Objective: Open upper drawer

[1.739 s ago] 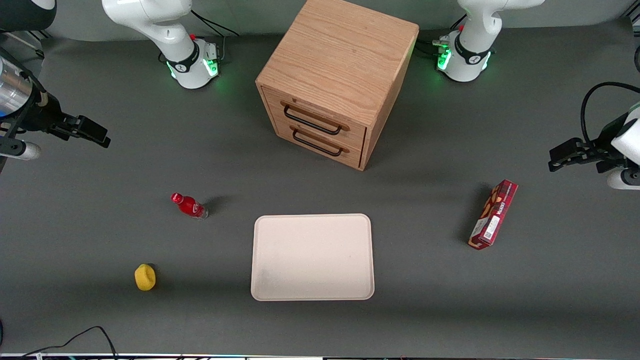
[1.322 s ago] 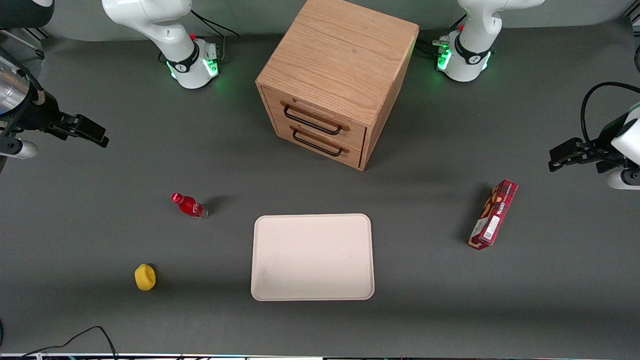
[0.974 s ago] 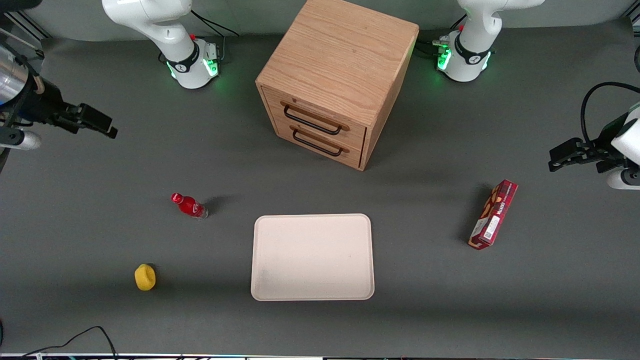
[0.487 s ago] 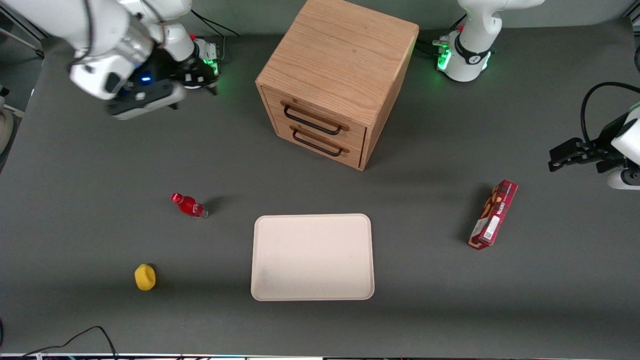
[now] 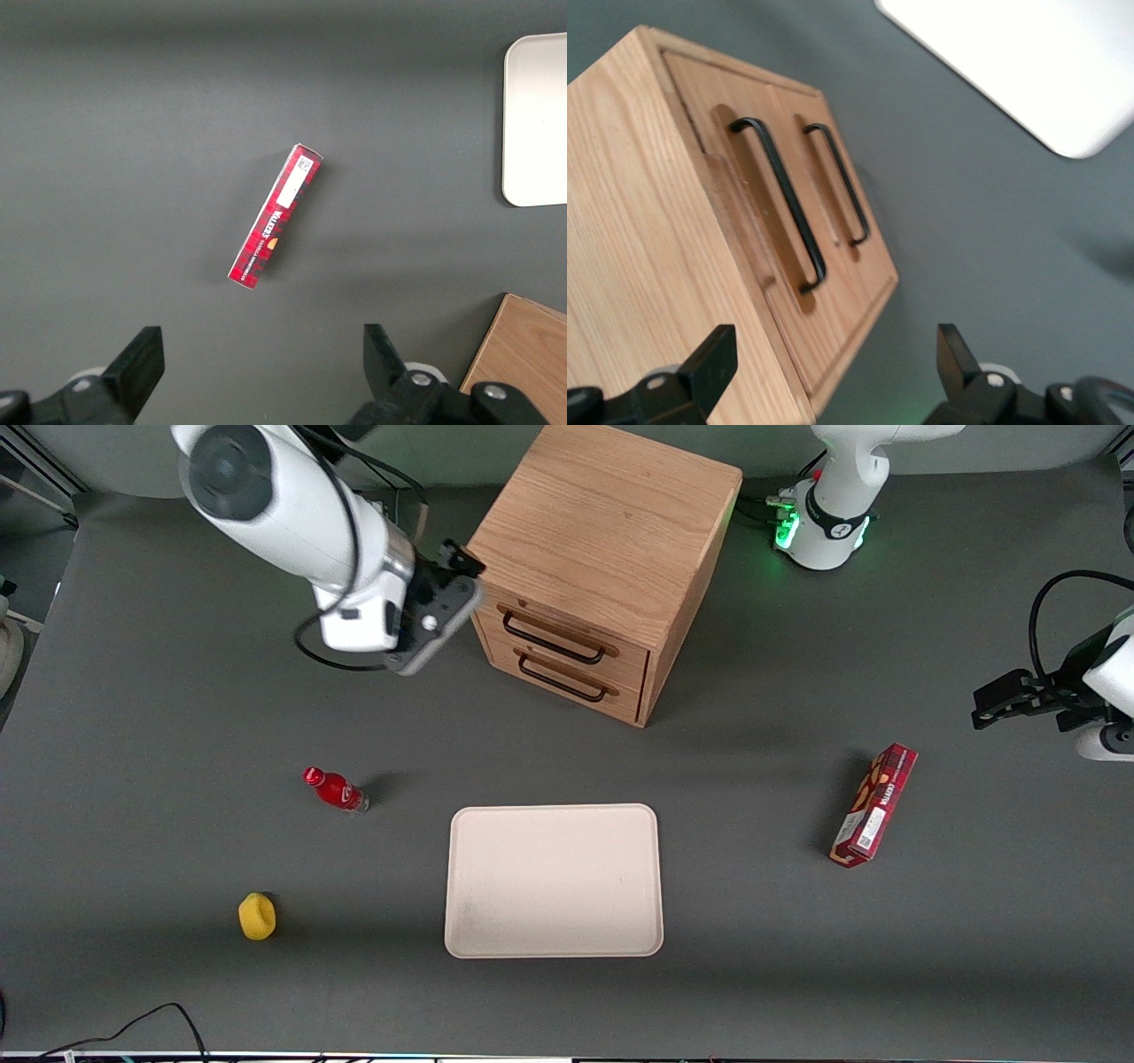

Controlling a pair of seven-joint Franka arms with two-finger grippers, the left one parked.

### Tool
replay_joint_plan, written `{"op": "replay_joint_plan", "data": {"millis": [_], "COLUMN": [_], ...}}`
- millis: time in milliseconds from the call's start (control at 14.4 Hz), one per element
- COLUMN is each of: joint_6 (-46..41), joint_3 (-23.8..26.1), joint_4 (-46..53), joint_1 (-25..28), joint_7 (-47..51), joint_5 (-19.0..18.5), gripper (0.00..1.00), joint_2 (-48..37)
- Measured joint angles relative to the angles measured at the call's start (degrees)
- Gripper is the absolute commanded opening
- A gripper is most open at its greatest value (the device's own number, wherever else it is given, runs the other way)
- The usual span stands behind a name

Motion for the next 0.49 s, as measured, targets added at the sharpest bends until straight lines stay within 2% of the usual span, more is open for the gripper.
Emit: {"op": "replay_joint_plan", "data": {"millis": [278, 487], "joint_6": [5.84, 9.02], "joint_3": [4.84, 5.44], "joint_4": [-0.05, -0.01], "joint_1": [0.05, 0.01], "joint_7": [-1.36, -5.98], "joint_5": [0.0, 0.0], "gripper": [1.0, 1.0], "joint_2": [8.09, 13.11]}}
